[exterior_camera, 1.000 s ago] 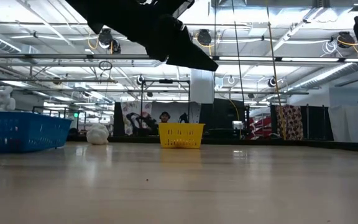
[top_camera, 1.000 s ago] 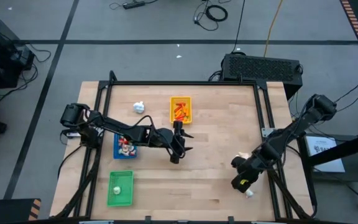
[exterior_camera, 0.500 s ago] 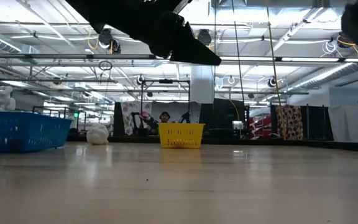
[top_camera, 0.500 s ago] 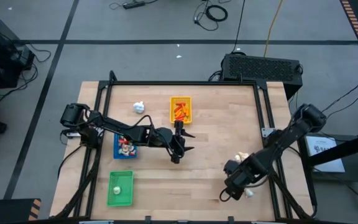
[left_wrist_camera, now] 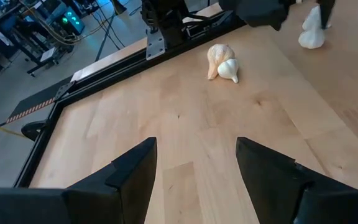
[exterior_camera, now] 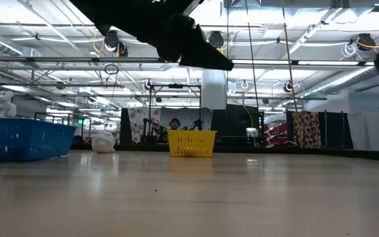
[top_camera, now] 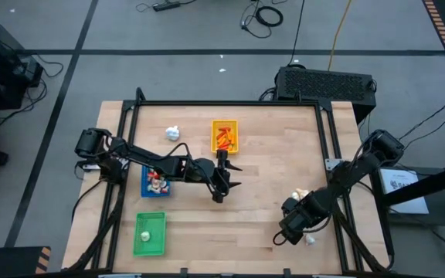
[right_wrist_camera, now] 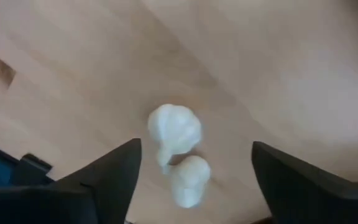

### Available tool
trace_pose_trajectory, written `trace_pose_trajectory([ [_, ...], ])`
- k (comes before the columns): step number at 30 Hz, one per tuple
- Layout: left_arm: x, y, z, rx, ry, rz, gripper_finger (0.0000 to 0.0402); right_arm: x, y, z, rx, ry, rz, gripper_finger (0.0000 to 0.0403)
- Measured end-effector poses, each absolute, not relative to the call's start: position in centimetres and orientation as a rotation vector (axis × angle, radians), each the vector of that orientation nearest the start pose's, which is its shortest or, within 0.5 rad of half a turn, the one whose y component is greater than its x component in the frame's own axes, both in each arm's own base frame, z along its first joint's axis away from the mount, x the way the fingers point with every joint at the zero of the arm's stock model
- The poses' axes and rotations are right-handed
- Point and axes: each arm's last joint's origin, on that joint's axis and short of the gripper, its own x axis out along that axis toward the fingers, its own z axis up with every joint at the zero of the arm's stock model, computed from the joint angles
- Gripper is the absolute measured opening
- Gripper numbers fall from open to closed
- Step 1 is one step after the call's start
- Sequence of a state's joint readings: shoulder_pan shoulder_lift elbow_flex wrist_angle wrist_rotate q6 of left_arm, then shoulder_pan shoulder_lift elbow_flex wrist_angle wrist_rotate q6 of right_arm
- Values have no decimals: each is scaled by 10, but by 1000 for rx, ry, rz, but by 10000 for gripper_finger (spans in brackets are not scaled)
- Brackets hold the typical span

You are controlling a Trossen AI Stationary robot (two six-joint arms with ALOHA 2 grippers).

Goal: Sort produce into baskets
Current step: Put the garlic into the green bin

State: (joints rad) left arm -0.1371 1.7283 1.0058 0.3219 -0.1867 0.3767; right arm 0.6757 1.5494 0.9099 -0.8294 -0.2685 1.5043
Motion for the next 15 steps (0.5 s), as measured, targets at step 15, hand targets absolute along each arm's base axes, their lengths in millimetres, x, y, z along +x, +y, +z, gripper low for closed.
trace_pose_trajectory([
  [15,370,-45,208,442,425,-30,228,189,164,146,899,1620,-422,287],
])
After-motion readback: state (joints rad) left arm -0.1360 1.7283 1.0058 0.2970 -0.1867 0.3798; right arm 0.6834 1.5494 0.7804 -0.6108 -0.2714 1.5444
